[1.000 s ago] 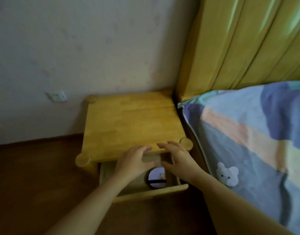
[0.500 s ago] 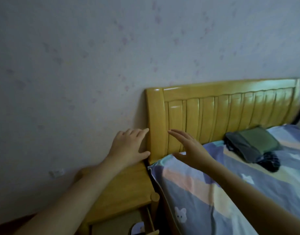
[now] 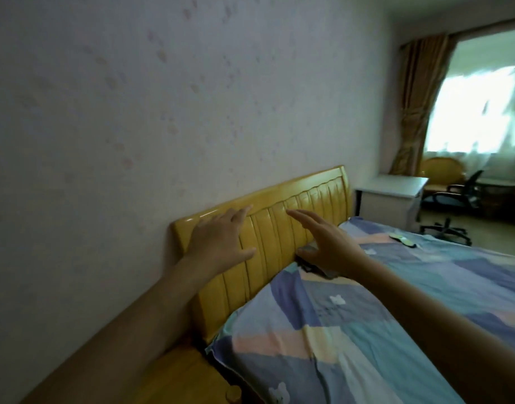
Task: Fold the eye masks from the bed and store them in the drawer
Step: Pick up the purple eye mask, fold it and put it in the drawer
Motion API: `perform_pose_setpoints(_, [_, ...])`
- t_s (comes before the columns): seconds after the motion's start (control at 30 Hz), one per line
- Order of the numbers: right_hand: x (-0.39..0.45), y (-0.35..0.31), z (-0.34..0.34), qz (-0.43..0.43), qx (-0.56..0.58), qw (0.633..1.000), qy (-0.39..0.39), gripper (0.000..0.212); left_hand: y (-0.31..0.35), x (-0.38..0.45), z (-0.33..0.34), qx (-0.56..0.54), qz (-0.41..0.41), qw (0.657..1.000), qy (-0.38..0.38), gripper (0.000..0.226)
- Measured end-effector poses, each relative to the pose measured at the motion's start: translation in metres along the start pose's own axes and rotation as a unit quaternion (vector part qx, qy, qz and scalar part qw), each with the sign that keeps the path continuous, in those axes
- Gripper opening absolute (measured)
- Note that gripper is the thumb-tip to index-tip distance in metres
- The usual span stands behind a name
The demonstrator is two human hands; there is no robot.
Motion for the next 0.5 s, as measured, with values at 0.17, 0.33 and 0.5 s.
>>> perform_pose_setpoints(0.17, [-0.075,0.019,-0.048,0.093,-0.055,0.994,0.006,0.084,0.045,0.002,0.002,-0.058,0.102,0.993,-0.002,0.09])
perform_pose_setpoints(0.33, [-0.177,0.045,-0.113,0.189,-0.128,0.973,-0.01,0.085,0.127,-0.002,0.009,-0.124,0.196,0.973,-0.016,0.091])
perform_pose_setpoints(0.5, [-0.286,0.064,-0.183,0.28,-0.2,0.939,-0.004,0.086,0.237,-0.018,0.011,-0.171,0.287,0.942,-0.039,0.09])
Point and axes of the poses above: each hand's wrist, its own x-axis towards the middle knuckle, its own z-axis out of the palm, y = z × x, the point moved 3 cm from there along x, towards the middle knuckle, and after that the axes turned 15 degrees about -x, right-handed, at the moved point
